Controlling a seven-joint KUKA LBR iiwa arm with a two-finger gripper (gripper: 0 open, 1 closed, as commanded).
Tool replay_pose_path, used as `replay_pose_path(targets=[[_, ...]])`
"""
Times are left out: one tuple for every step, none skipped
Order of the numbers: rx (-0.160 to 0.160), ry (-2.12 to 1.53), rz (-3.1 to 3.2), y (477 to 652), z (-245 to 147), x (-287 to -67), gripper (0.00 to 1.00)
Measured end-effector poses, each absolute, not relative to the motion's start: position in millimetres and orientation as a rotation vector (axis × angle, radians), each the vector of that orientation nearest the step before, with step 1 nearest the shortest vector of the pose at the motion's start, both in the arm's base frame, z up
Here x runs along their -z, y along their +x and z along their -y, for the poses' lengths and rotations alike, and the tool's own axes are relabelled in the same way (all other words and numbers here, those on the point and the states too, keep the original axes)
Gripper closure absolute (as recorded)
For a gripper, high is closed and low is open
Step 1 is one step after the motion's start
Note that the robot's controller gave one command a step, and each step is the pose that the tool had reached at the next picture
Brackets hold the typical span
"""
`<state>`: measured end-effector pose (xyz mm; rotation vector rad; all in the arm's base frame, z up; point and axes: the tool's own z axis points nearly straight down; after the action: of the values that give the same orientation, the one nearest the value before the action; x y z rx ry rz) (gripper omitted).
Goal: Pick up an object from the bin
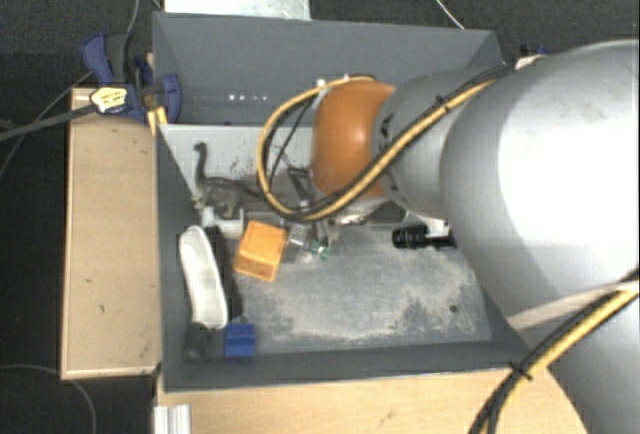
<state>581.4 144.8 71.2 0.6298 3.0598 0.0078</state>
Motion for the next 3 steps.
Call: replay_pose_path(targets=[[-0.007,0.627,-3.061,581.4,-144.8,-71.2,1.0],[0.006,0.573,-3.071,583.4,-157.8,-103.5,1.0],[0.005,0.602,-3.063,586.6,-157.8,-106.3,1.0]])
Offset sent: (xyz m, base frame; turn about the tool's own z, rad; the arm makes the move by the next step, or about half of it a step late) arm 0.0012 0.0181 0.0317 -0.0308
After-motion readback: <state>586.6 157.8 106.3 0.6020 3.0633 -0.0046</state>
